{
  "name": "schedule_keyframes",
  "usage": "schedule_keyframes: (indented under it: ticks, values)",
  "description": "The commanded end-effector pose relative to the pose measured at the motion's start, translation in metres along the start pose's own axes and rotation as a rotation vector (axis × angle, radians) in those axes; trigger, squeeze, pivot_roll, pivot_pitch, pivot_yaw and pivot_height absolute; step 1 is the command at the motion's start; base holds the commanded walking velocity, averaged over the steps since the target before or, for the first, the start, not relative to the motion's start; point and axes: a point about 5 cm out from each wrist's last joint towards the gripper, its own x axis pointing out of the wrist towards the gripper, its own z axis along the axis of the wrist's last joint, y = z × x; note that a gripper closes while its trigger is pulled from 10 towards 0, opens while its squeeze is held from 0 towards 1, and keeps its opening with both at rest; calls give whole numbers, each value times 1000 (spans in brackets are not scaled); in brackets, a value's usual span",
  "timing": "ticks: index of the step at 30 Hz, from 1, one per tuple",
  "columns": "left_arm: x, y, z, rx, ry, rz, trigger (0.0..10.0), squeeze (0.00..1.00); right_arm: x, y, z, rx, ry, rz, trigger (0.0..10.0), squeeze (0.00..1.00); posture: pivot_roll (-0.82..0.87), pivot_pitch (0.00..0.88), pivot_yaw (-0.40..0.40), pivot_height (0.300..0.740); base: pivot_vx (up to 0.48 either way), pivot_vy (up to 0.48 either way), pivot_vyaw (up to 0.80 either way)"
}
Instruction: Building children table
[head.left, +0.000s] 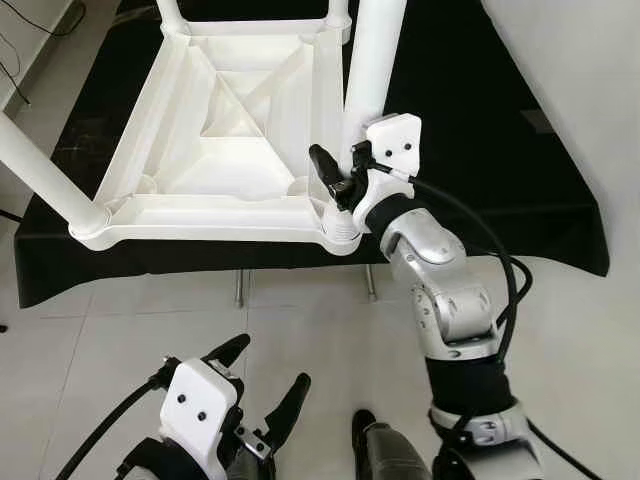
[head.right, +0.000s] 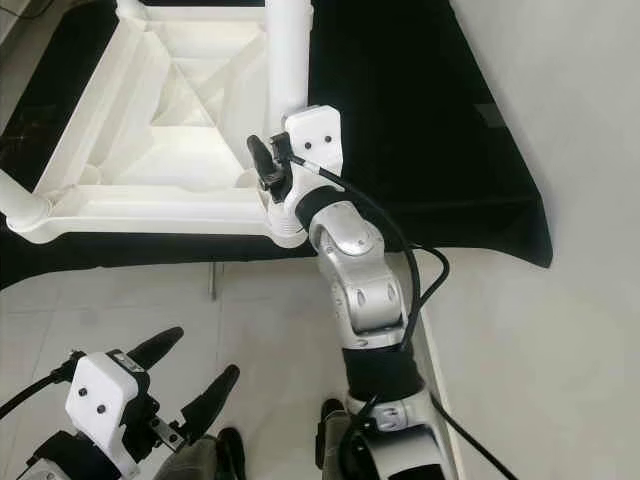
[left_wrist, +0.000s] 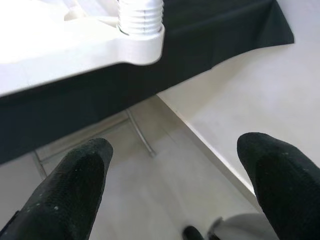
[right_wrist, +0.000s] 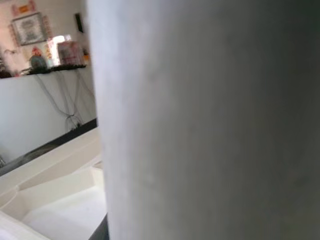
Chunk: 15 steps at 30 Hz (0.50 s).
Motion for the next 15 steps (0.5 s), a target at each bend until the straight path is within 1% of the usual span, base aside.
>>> schedule_keyframes:
  ticks: [1, 2, 3, 5, 7, 8, 10, 12, 13, 14, 15]
  values:
    - [0, 10, -4, 19, 12, 67, 10000, 0, -5, 3, -41, 55, 208, -23, 10000, 0, 65, 291, 9, 740, 0, 0, 0]
    - [2, 15, -3, 28, 6, 97, 10000, 0, -5, 5, -41, 61, 204, -27, 10000, 0, 65, 291, 9, 740, 0, 0, 0]
    - [2, 15, -3, 28, 6, 97, 10000, 0, -5, 5, -41, 61, 204, -27, 10000, 0, 65, 291, 9, 740, 0, 0, 0]
    - [8, 32, 2, 55, -24, 187, 10000, 0, -5, 10, -39, 89, 177, -6, 10000, 0, 68, 285, 8, 740, 0, 0, 0]
    - [13, 43, 7, 83, -51, 233, 10000, 0, -5, 15, -36, 114, 133, 35, 10000, 0, 64, 279, 11, 740, 0, 0, 0]
    - [13, 43, 7, 83, -51, 233, 10000, 0, -5, 15, -36, 114, 133, 35, 10000, 0, 64, 279, 11, 740, 0, 0, 0]
    - [17, 47, 9, 91, -64, 248, 10000, 0, -4, 16, -34, 123, 97, 63, 10000, 0, 60, 273, 12, 740, 0, 0, 0]
    - [17, 47, 9, 91, -64, 248, 10000, 0, -4, 16, -34, 123, 97, 63, 10000, 0, 60, 273, 12, 740, 0, 0, 0]
    - [19, 47, 10, 91, -71, 247, 10000, 0, -4, 17, -32, 135, 71, 77, 10000, 0, 60, 269, 12, 740, 0, 0, 0]
    - [22, 46, 11, 90, -77, 246, 10000, 0, -3, 17, -24, 150, 11, 92, 10000, 0, 59, 261, 12, 740, 0, 0, 0]
    - [22, 46, 11, 90, -77, 246, 10000, 0, -3, 17, -24, 150, 11, 92, 10000, 0, 59, 261, 12, 740, 0, 0, 0]
